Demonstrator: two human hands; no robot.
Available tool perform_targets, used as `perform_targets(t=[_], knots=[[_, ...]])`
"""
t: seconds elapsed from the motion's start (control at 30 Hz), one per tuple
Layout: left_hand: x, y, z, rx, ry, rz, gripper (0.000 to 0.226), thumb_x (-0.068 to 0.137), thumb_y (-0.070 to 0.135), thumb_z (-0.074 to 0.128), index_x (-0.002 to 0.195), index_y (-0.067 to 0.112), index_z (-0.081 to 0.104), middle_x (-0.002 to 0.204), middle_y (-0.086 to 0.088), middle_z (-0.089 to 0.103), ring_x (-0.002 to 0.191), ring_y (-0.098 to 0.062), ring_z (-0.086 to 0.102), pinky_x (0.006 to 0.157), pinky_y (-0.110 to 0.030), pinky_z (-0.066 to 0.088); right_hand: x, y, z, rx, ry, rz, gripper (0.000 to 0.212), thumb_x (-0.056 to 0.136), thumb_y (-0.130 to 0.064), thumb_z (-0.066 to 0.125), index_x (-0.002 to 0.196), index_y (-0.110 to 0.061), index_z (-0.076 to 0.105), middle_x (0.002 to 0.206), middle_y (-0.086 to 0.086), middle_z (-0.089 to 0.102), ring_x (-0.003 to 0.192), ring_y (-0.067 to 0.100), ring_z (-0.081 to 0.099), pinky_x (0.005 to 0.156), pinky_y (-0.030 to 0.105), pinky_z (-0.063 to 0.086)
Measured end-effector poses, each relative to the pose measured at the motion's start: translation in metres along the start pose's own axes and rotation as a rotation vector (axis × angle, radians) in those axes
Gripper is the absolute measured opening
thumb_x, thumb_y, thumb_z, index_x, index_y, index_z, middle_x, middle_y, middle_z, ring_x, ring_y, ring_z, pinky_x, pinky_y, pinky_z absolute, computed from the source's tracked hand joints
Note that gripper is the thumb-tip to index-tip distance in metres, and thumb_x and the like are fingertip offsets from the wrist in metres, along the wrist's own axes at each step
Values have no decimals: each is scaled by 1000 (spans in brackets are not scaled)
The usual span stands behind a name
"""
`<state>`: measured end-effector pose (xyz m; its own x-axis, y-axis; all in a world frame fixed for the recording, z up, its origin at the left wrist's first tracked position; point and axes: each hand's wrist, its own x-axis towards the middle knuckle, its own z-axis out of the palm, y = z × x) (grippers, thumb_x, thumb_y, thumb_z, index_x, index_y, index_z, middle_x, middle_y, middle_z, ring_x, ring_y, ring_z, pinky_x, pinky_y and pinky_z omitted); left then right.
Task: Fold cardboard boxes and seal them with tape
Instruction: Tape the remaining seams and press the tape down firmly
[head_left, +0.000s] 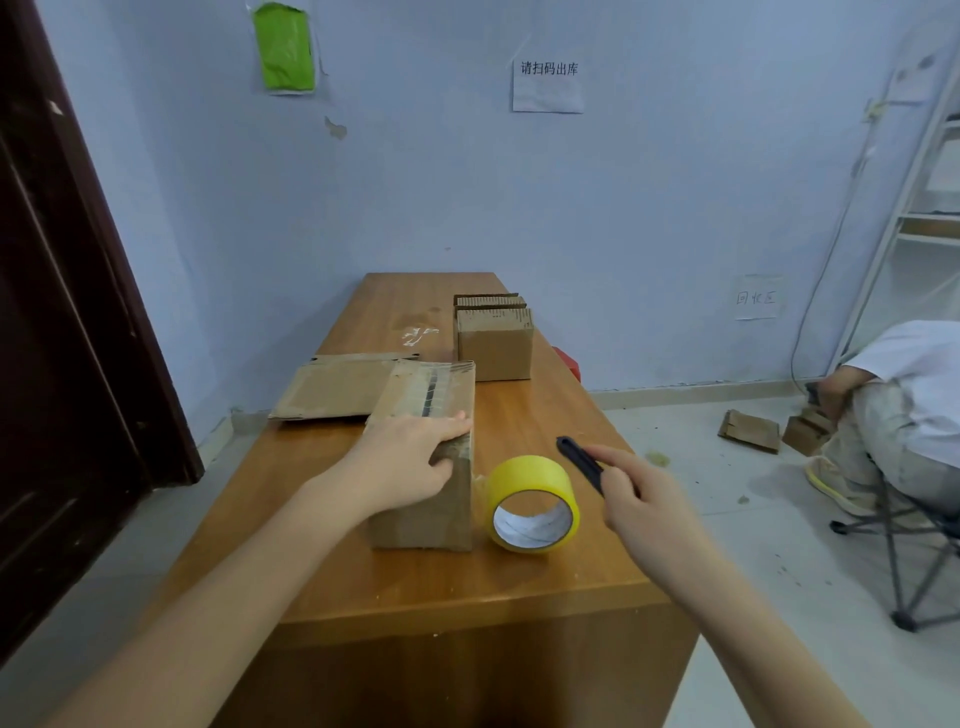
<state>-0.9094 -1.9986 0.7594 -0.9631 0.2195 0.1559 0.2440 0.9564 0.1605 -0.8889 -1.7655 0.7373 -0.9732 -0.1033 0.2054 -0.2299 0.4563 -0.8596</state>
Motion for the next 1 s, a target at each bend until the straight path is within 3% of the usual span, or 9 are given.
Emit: perform_targets(t=[0.13, 0.23, 0.37, 0.57, 0.7, 0.83, 1.0], knots=[[0, 0, 1, 9, 15, -2, 58, 93, 21, 48, 147, 34, 30, 150, 21, 28, 126, -11, 46, 100, -25, 36, 27, 36, 0, 4, 115, 71, 37, 98, -8, 33, 130, -17, 51, 65, 2, 54, 50, 9, 42, 40, 12, 31], [2, -3, 2, -5, 17, 10, 57, 94, 22, 49, 146, 34, 30, 150, 22, 28, 127, -10, 45, 101, -24, 35, 39, 66, 5, 17, 181, 142, 35, 98, -9, 36, 130, -19, 45, 74, 8, 63, 50, 11, 42, 46, 20, 33], [5, -5, 3, 3, 25, 7, 52, 97, 31, 50, 145, 35, 32, 149, 23, 30, 135, -10, 36, 108, -30, 31, 48, 95, 12, -3, 147, 209, 17, 96, -16, 50, 111, -12, 44, 78, 13, 60, 53, 17, 46, 50, 28, 34], [4, -4, 6, 5, 67, 5, 51, 97, 31, 51, 145, 33, 34, 148, 21, 33, 135, -10, 37, 109, -32, 31, 54, 113, 19, -177, 218, 195, 16, 96, -20, 52, 96, -5, 45, 75, 8, 55, 59, 20, 50, 48, 29, 32], [4, -2, 8, 23, 88, 13, 50, 96, 30, 51, 144, 32, 36, 147, 19, 37, 132, -12, 42, 107, -32, 34, 58, 124, 25, -348, 314, 140, 16, 93, -18, 57, 86, -6, 49, 89, 12, 53, 84, 27, 51, 68, 33, 39], [4, -2, 9, 23, 99, 11, 50, 97, 29, 51, 145, 30, 36, 148, 19, 36, 132, -12, 41, 107, -29, 33, 60, 131, 31, -730, 305, 180, 27, 97, -34, 45, 98, -9, 54, 112, 8, 54, 110, 27, 46, 93, 35, 38], [5, -3, 9, 6, 86, -6, 51, 97, 29, 51, 145, 31, 36, 147, 19, 36, 133, -14, 40, 107, -33, 33, 58, 131, 37, -828, 338, 177, 27, 96, -38, 39, 100, -14, 52, 114, 3, 55, 112, 24, 45, 91, 35, 36]])
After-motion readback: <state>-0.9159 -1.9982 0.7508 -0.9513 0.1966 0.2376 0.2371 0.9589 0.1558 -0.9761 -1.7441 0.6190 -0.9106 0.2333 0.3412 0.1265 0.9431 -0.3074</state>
